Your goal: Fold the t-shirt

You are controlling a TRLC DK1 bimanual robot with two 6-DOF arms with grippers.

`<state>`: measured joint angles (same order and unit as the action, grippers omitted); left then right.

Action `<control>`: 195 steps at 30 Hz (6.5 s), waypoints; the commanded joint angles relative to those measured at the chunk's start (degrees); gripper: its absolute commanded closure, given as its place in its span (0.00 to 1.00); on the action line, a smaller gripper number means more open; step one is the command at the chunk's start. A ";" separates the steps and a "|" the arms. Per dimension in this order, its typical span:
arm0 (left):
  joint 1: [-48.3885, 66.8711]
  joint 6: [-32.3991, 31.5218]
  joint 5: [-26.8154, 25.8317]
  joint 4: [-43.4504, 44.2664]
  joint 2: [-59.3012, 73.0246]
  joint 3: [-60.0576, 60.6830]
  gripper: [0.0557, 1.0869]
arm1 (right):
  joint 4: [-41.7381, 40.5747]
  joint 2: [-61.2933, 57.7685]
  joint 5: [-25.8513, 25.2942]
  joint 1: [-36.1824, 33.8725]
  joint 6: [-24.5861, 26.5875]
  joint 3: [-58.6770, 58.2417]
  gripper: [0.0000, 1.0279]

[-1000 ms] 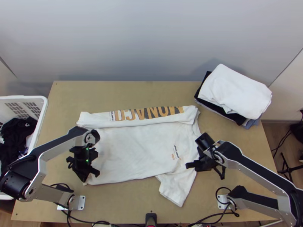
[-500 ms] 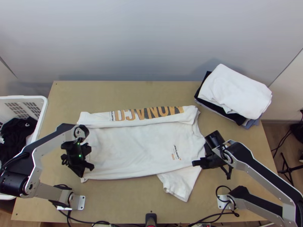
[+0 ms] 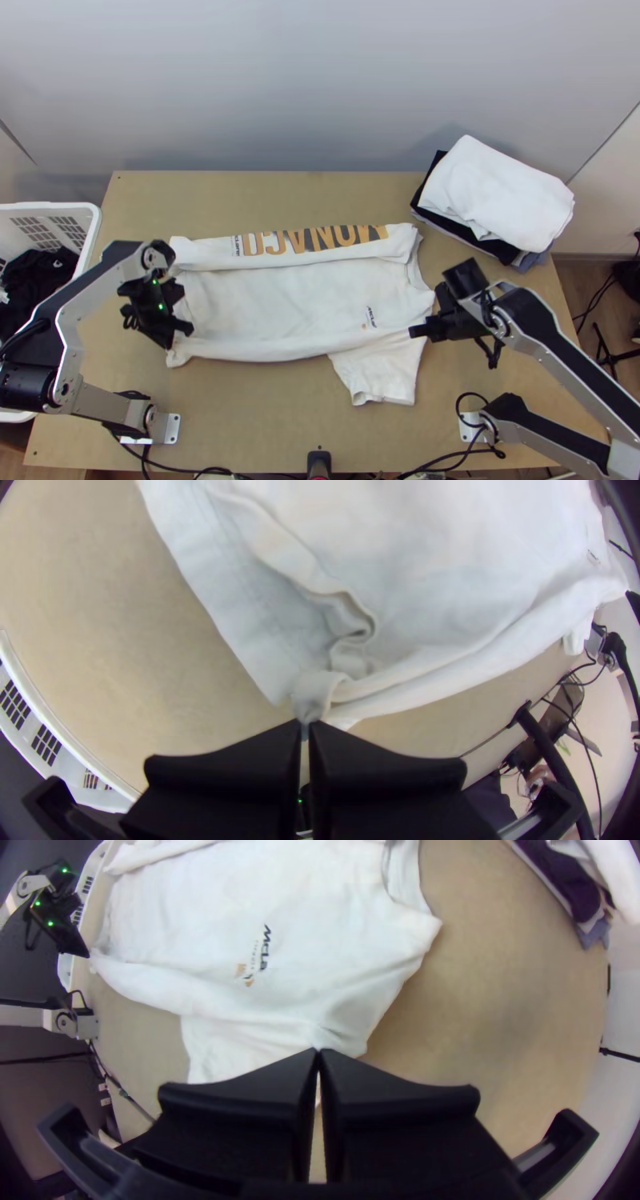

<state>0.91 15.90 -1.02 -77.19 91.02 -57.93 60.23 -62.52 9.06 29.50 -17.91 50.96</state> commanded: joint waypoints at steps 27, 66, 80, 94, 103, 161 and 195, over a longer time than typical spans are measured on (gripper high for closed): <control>-6.00 -1.66 -0.13 -7.01 12.16 -34.09 0.96 | 3.85 -28.09 2.37 -8.75 9.03 37.90 0.97; -6.00 -8.96 1.46 -8.24 34.84 -65.03 0.96 | -3.54 -53.67 -3.35 -10.42 2.53 62.24 0.62; -13.12 -14.49 -5.75 -2.88 32.29 -67.66 0.04 | -5.03 -34.42 -6.77 -7.79 -7.93 57.76 0.03; -29.12 -7.55 -48.47 6.00 20.42 -35.32 0.05 | -3.01 -16.67 15.37 -16.49 -18.65 39.74 0.04; -31.41 -2.63 -44.86 18.39 19.63 -20.64 0.05 | 0.15 -21.06 36.82 -27.12 -22.96 41.94 0.04; -41.60 0.10 -41.35 9.34 14.18 -30.75 0.97 | -0.02 -18.43 36.56 -23.96 -18.91 31.48 0.04; 20.27 -36.47 -35.63 11.89 31.94 -61.95 0.97 | -1.96 -10.34 36.03 -24.66 -19.44 23.04 0.04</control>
<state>14.52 -18.09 -38.63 -66.04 114.67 -112.33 59.18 -75.26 45.50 4.97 -37.30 76.86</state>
